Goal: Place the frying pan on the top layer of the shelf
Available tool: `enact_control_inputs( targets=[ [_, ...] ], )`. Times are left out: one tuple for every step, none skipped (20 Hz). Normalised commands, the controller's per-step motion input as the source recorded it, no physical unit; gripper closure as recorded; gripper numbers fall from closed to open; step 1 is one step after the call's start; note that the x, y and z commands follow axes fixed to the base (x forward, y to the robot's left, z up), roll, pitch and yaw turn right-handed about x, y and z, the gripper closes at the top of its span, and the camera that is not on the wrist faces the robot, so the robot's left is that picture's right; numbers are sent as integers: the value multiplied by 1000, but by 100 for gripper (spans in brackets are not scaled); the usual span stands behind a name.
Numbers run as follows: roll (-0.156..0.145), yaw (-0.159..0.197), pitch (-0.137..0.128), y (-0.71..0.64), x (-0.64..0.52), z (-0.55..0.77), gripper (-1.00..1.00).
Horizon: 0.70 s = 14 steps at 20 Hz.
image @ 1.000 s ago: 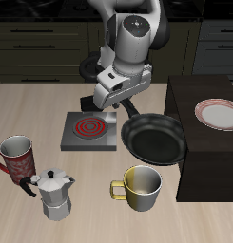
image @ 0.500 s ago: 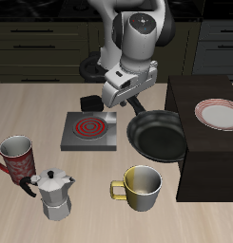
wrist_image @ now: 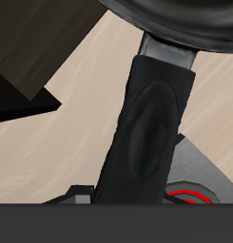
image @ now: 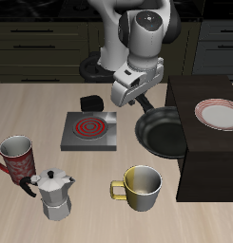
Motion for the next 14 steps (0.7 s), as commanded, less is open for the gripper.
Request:
enact_control_inputs(
  targets=[
    [32,75,-49,299,-87,23,100],
    [49,61,8,194,-83,62,100],
    [44,42,-1,277,-71,39,100],
    [28,50,-27,238,-38,57,100],
    [80,42,-2,550,-130,80,100],
    [20,27,-28,205,-66,63,100],
    [39,0,-8,257,-74,52,100],
    [30,-3,9,241,-16,40,100],
    [26,40,-56,223,-84,151,100],
    [32,-2,3,218,-52,41,100],
    [89,150,-46,618,-163,100,100],
    [60,62,-13,291,-107,44,100],
    [85,163,-54,338,-113,44,100],
    [102,84,-52,214,-189,153,100]
  ],
)
